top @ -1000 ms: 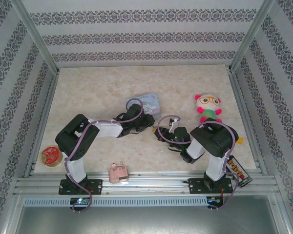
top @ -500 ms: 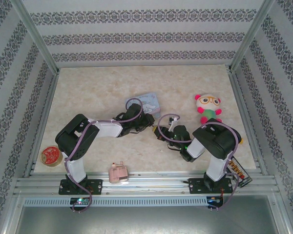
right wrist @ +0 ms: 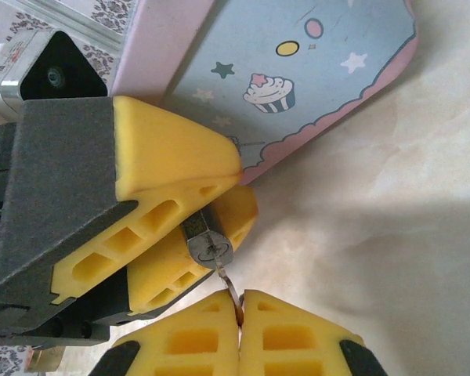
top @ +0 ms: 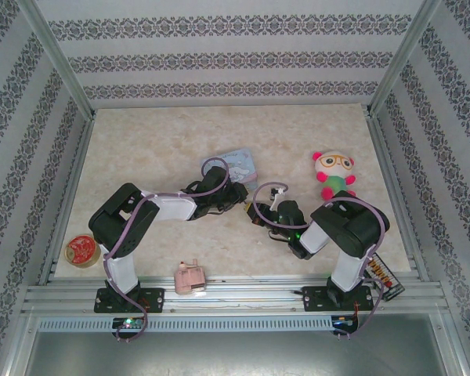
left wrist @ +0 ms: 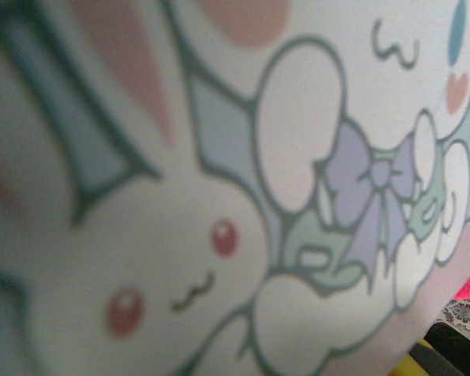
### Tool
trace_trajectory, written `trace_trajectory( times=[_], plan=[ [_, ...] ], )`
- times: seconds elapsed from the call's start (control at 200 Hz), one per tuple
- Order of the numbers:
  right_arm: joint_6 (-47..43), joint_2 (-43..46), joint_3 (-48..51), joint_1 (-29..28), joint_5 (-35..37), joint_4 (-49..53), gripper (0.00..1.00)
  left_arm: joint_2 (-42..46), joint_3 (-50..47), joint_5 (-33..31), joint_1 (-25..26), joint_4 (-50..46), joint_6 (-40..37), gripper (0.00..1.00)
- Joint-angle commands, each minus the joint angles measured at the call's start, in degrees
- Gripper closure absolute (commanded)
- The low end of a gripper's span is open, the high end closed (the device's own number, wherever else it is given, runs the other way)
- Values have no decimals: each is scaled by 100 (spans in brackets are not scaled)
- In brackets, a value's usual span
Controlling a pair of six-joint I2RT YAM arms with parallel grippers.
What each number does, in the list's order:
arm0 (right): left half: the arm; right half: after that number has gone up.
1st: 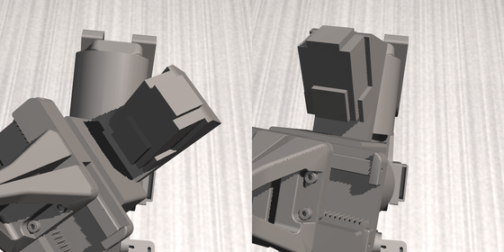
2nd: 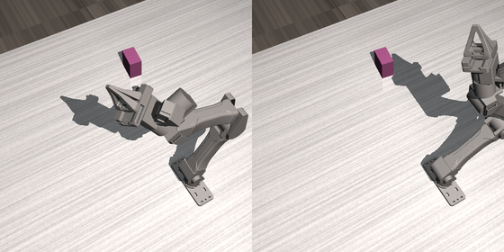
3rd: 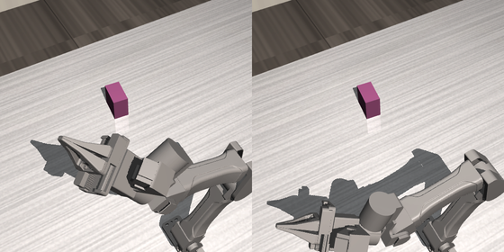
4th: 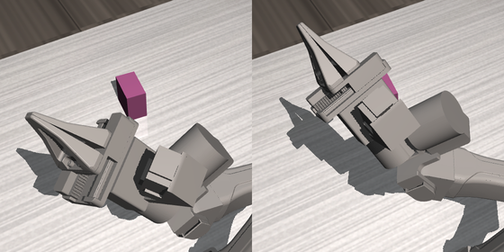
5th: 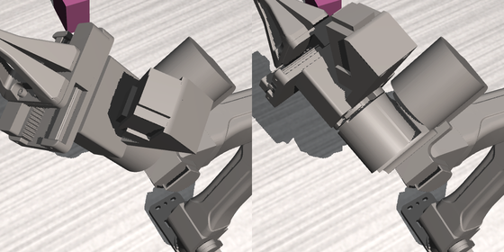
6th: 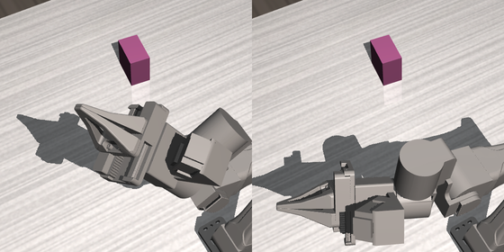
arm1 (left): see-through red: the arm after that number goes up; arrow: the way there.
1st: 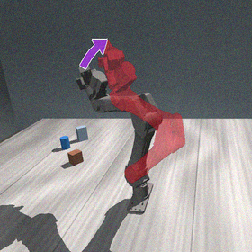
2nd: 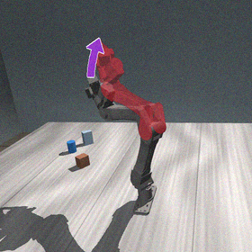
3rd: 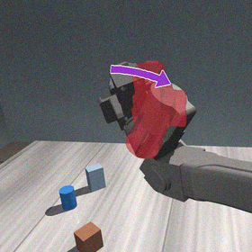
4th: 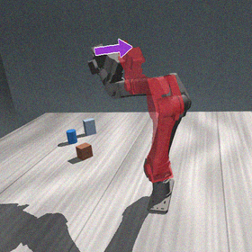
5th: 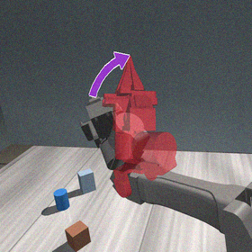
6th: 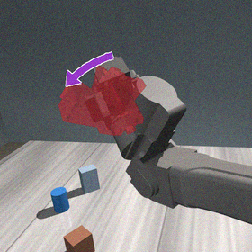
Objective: Unlock a padlock with a key
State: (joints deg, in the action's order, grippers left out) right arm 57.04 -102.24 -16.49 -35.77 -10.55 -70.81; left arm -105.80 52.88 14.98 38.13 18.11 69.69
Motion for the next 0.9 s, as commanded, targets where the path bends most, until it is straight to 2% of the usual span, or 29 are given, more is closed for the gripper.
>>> trace_trajectory(
  times=[0.0,0.195,0.495,0.894],
  plan=[
    [-123,191,-208,-20,376,201,100,-204,-129,530,-16,-343,431,85],
    [-350,461,-369,-162,508,813,100,-202,-130,533,-16,-334,431,85],
    [-431,600,-554,-174,545,1125,100,-231,-86,591,-5,-308,441,85],
    [132,397,-539,188,241,762,100,-237,-9,683,-7,-352,394,85]
  ],
)
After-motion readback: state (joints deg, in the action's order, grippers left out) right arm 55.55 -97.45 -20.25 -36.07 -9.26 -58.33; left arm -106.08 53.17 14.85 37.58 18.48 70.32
